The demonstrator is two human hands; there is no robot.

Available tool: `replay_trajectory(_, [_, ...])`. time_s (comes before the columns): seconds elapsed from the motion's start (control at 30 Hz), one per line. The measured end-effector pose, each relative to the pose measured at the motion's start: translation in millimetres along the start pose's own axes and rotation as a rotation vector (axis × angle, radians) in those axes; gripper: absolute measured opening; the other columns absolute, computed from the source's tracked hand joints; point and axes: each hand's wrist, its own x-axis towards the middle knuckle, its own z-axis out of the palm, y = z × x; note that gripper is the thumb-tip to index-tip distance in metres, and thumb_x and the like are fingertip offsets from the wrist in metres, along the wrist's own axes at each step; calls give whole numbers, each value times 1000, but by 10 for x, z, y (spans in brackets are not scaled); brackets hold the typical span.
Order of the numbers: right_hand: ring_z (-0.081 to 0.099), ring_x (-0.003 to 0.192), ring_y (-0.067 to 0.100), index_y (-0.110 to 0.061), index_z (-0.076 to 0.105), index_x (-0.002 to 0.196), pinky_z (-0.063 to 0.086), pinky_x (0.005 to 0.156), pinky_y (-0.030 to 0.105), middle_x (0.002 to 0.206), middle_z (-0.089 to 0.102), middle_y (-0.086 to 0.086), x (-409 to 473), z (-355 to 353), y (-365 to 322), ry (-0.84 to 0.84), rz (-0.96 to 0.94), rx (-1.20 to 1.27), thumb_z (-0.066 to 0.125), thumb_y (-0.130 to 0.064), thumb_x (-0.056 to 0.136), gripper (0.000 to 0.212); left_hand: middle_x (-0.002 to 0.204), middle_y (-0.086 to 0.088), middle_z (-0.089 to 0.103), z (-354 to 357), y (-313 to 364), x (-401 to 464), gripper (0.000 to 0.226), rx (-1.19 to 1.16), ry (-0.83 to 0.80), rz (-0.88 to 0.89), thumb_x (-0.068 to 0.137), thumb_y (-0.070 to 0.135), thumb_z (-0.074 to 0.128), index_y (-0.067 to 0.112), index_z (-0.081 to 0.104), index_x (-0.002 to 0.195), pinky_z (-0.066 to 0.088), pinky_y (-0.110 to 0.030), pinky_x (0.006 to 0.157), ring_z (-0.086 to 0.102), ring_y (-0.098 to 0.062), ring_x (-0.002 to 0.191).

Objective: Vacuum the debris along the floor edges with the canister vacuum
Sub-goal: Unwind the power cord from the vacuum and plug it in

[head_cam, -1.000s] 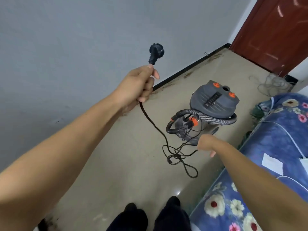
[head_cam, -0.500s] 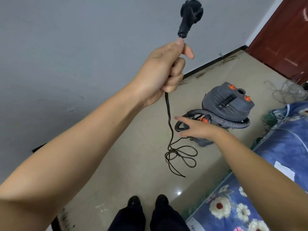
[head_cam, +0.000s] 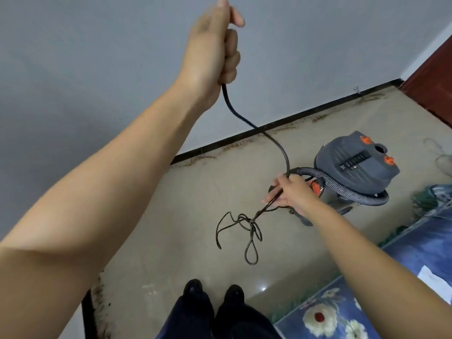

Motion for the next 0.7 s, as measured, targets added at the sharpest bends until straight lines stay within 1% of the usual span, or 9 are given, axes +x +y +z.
replay_trajectory(0.1, [48,35,12,-9,47,79,52,44,27,40,43,-2,-59,-116,-332,78,-2,561,32,-21,103,31,42,11,22,41,-433,-149,36,122,-7,-117,104,28,27,16,42,73,12,-19,41,14,-7,38])
replay_trajectory(0.13, [46,38,13,-10,46,77,50,44,26,45,42,0,-105,-59,-348,35,71,549,33,-22,103,32,42,12,22,62,-562,-208,36,157,-16,-161,104,27,27,16,42,72,11,-20,41,15,-7,38])
replay_trajectory(0.2, [52,52,19,-7,46,76,55,65,37,59,46,6,-276,96,-319,-111,224,279,35,-21,103,32,42,13,23,86,-754,-313,36,180,-40,-229,104,26,26,17,41,72,12,-20,40,16,-5,37])
replay_trajectory(0.27, [63,60,24,-5,48,81,53,81,44,59,57,10,-350,86,-429,-157,193,150,38,-19,102,26,41,14,23,59,-816,-348,36,154,-46,-235,104,26,26,17,40,72,12,-18,39,16,-4,35])
replay_trajectory(0.4, [70,62,20,-8,52,80,58,67,45,55,64,4,-392,-255,-830,-164,-99,536,42,-22,99,25,42,14,23,-35,-729,-307,35,75,-16,-200,104,26,26,16,40,73,13,-16,38,14,-5,36])
replay_trajectory(0.43, [69,60,21,-7,51,81,58,64,42,53,63,5,-392,-255,-784,-151,-72,517,41,-22,99,26,41,14,23,-31,-708,-295,35,64,-9,-190,104,27,26,16,40,73,14,-15,38,14,-5,37])
replay_trajectory(0.5, [68,58,23,-6,47,84,56,63,39,52,65,5,-438,-109,-456,-110,105,-2,35,-25,102,29,42,14,23,-2,-701,-293,35,69,-24,-188,104,27,27,17,40,73,13,-15,38,14,-5,37])
replay_trajectory(0.57, [66,63,24,-9,41,82,52,68,37,58,66,10,-519,47,-183,-247,237,-376,27,-25,104,31,42,15,23,25,-715,-318,35,81,-55,-187,104,27,27,17,41,73,11,-17,40,14,-5,37])
replay_trajectory(0.7, [69,64,23,-8,45,88,55,66,32,56,67,9,-402,-36,-247,-234,140,-402,31,-21,103,24,42,14,23,-14,-752,-368,35,119,-57,-186,104,26,27,17,41,73,10,-21,41,15,-4,37])
